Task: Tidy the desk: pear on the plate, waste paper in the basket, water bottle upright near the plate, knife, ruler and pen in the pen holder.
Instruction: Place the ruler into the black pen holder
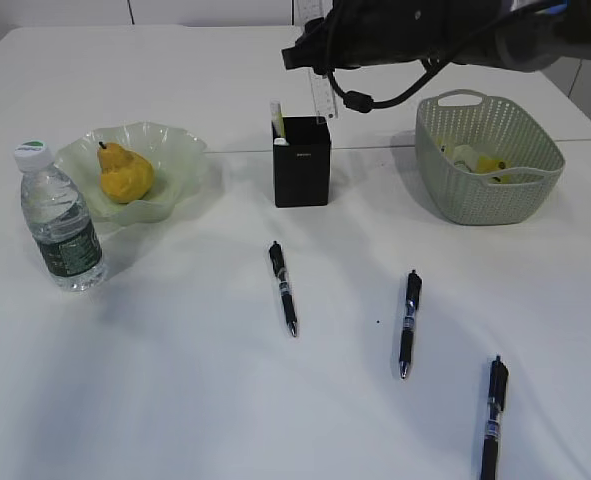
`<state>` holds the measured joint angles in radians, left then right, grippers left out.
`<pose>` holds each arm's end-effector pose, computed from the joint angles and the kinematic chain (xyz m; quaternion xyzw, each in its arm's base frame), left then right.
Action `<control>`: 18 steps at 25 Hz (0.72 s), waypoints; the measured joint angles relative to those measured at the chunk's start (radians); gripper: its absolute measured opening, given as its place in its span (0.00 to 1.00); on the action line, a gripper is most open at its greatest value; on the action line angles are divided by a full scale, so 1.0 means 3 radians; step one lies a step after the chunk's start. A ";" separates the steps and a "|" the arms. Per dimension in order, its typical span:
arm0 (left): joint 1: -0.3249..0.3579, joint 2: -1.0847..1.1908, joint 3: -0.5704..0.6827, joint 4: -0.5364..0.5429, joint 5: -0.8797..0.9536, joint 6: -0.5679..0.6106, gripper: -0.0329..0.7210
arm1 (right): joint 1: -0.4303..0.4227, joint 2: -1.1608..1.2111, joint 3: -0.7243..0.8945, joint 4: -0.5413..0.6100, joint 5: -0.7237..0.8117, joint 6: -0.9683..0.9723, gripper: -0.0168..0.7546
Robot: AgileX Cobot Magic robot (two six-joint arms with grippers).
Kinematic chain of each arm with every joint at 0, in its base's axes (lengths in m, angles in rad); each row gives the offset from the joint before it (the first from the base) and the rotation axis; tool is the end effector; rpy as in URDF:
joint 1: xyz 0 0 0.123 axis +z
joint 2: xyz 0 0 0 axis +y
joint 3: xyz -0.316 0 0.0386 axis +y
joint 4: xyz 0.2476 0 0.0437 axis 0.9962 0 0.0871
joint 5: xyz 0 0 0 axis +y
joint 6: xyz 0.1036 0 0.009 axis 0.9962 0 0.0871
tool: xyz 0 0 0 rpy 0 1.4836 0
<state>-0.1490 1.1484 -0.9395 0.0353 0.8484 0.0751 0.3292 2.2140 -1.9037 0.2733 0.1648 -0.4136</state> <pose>0.2137 -0.0293 0.3327 0.1140 0.9483 0.0052 0.2962 0.5340 0.1873 0.2799 -0.2061 0.8023 0.0701 0.5558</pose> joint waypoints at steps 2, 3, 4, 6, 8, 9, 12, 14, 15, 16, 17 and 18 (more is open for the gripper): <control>0.0000 0.0000 0.0000 0.0000 0.0000 0.0000 0.50 | 0.0000 0.0020 0.0000 0.0000 -0.0083 -0.0007 0.41; 0.0000 0.0000 0.0000 0.0000 0.0000 0.0000 0.50 | 0.0000 0.0020 0.0000 0.0000 -0.0120 -0.0015 0.41; 0.0000 0.0000 0.0000 0.0000 0.0000 0.0000 0.50 | 0.0002 0.0034 0.0000 0.0000 -0.0176 -0.0015 0.41; 0.0000 0.0000 0.0000 0.0000 0.0000 0.0000 0.50 | 0.0002 0.0053 0.0000 0.0007 -0.0265 -0.0020 0.41; 0.0000 0.0000 0.0000 0.0000 0.0000 0.0000 0.50 | 0.0007 0.0075 0.0000 0.0055 -0.0295 -0.0020 0.41; 0.0000 0.0000 0.0000 0.0000 0.0000 0.0000 0.50 | 0.0007 0.0087 0.0000 0.0070 -0.0323 -0.0020 0.41; 0.0000 0.0000 0.0000 0.0000 0.0000 0.0000 0.50 | 0.0029 0.0119 0.0000 0.0121 -0.0384 -0.0020 0.41; 0.0000 0.0000 0.0000 0.0000 0.0000 0.0000 0.49 | 0.0058 0.0156 0.0000 0.0136 -0.0424 -0.0020 0.41; 0.0000 0.0000 0.0000 0.0000 0.0000 0.0000 0.49 | 0.0071 0.0169 0.0000 0.0144 -0.0456 -0.0014 0.41; 0.0000 0.0000 0.0000 0.0000 0.0000 0.0000 0.49 | 0.0086 0.0186 0.0000 0.0166 -0.0482 -0.0014 0.41; 0.0000 0.0000 0.0000 0.0000 0.0000 0.0000 0.49 | 0.0093 0.0201 0.0000 0.0172 -0.0497 -0.0006 0.41; 0.0000 0.0000 0.0000 0.0000 0.0000 0.0000 0.49 | 0.0108 0.0219 0.0000 0.0180 -0.0519 0.0001 0.41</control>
<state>-0.1490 1.1484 -0.9395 0.0353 0.8484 0.0751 0.3616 2.2796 -1.9037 0.3272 0.0090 -0.4135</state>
